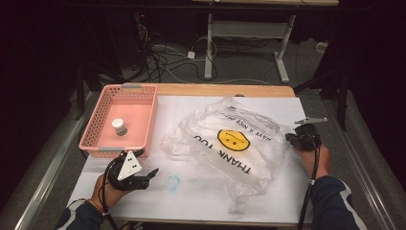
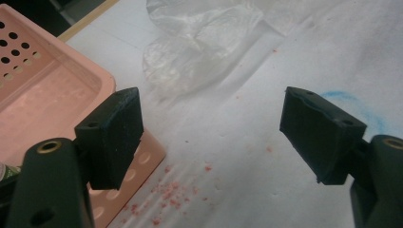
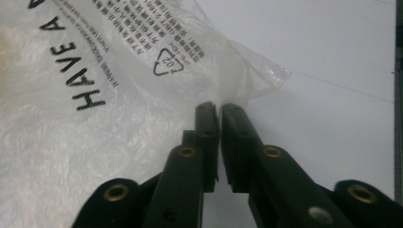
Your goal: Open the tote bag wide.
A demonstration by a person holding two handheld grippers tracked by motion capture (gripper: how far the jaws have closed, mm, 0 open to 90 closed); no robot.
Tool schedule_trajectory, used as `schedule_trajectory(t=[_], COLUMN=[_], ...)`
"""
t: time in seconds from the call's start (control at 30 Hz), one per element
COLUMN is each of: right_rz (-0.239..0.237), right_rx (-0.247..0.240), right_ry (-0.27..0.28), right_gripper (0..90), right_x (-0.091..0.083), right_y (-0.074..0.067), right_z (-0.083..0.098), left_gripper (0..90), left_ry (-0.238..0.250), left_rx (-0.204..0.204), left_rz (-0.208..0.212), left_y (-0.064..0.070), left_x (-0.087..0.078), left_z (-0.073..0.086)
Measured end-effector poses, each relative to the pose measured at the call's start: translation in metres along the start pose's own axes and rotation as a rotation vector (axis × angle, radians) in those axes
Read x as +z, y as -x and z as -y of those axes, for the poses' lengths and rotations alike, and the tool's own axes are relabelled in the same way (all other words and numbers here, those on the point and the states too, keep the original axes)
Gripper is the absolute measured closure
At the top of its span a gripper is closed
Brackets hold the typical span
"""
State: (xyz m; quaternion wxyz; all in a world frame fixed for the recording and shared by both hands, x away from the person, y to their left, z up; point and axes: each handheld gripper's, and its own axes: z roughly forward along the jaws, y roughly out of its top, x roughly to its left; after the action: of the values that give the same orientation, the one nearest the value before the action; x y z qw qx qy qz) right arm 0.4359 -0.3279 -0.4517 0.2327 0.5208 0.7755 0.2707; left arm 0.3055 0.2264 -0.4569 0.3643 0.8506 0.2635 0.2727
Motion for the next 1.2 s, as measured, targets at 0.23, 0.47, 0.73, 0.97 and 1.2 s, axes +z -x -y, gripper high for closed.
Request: schedule_trajectory(t=[0.23, 0.47, 0.73, 0.97, 1.2], right_rz=[0.017, -0.252, -0.515, -0.580, -0.495], right_rx=[-0.078, -0.304, -0.528, -0.651, -0.756], right_ry=[0.127, 0.305, 0.268, 0.105, -0.001], right_gripper=[68.1, 53.1, 38.8, 31.1, 47.4], right_x=[-0.031, -0.069, -0.065, -0.034, -0.011], right_y=[-0.021, -0.100, -0.193, -0.227, -0.247], right_z=[-0.004, -0.025, -0.027, -0.027, -0.023], left_gripper=[21.6, 21.5, 21.2, 21.2, 21.2], left_ry=[-0.009, -0.006, 0.001, 0.000, -0.002], left_rx=[0.005, -0.003, -0.012, -0.018, -0.022], left_rz=[-0.001, 0.002, -0.009, -0.010, -0.007], left_y=[0.002, 0.001, 0.001, 0.001, 0.001], left_x=[0.001, 0.002, 0.000, 0.000, 0.001], left_z=[0.000, 0.001, 0.001, 0.002, 0.003])
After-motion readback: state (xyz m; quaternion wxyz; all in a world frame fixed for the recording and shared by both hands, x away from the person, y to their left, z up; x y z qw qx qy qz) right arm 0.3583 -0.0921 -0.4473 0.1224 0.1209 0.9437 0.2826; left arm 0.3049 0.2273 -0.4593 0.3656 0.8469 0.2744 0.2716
